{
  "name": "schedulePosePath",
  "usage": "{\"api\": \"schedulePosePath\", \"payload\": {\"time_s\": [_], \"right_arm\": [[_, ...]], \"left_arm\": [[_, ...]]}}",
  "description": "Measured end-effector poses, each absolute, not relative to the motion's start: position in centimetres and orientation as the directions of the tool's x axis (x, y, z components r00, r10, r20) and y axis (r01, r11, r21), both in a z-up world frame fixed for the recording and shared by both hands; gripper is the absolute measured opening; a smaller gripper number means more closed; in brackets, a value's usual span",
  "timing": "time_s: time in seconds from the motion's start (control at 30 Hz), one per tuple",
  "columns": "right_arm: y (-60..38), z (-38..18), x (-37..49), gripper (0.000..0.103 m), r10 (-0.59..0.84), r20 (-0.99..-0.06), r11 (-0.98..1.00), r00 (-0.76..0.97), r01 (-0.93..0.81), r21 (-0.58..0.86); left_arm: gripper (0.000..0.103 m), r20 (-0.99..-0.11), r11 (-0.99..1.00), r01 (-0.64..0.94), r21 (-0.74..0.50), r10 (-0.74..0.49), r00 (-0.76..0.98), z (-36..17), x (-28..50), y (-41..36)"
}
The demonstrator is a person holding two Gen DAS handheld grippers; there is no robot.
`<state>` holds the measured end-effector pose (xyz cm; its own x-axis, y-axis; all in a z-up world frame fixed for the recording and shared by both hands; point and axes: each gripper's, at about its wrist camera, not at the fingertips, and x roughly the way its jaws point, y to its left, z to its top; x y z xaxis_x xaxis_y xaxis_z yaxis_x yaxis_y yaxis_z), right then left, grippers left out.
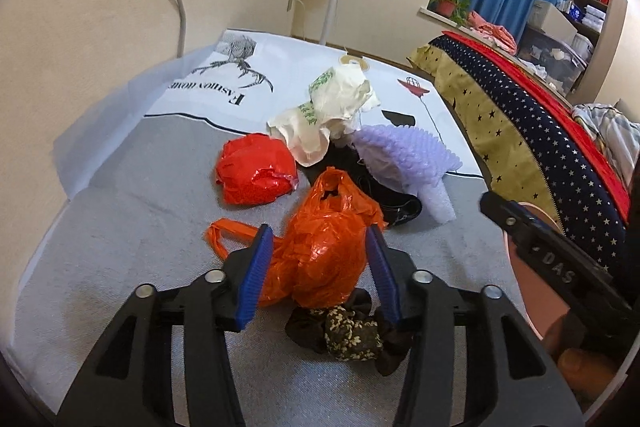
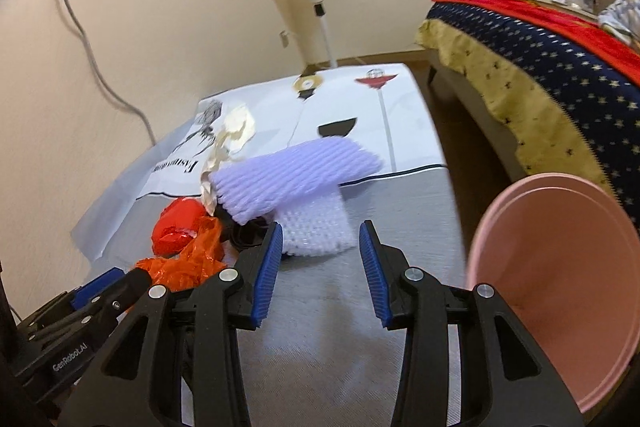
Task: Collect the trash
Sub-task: 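Move both open tools back to the trash pile on the board, then close left tool on orange plastic bag while right tool grasps white foam net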
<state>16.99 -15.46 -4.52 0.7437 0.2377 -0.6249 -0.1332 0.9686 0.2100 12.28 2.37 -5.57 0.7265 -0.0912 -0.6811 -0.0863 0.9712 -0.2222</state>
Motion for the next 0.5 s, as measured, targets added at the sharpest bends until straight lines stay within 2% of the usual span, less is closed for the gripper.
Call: {"api": "schedulePosePath", "payload": {"time_s": [0.03, 0.07, 0.1, 0.5], "right_arm": [[-15.2, -4.8, 17.3, 0.041, 0.244, -0.630, 0.967, 0.737, -0.137, 0.213], [-15.0, -5.1, 17.5, 0.041, 0.248, -0.634, 0.966, 0.732, -0.140, 0.216], [-14.8, -5.3, 17.8, 0.041, 0.255, -0.639, 0.965, 0.726, -0.146, 0.219], [-13.4, -7.1, 19.6, 0.042, 0.277, -0.679, 0.960, 0.680, -0.171, 0.220]], "left_arm": [[0.029, -0.683, 0.968, -0.082, -0.236, -0.105, 0.723, -5.7, 12.5, 2.5], [0.026, -0.683, 0.967, -0.080, -0.241, -0.111, 0.722, -5.8, 12.6, 2.5], [0.016, -0.682, 0.967, -0.079, -0.241, -0.111, 0.723, -5.7, 12.7, 2.5], [0.014, -0.685, 0.964, -0.085, -0.253, -0.116, 0.719, -5.7, 13.3, 2.9]]}}
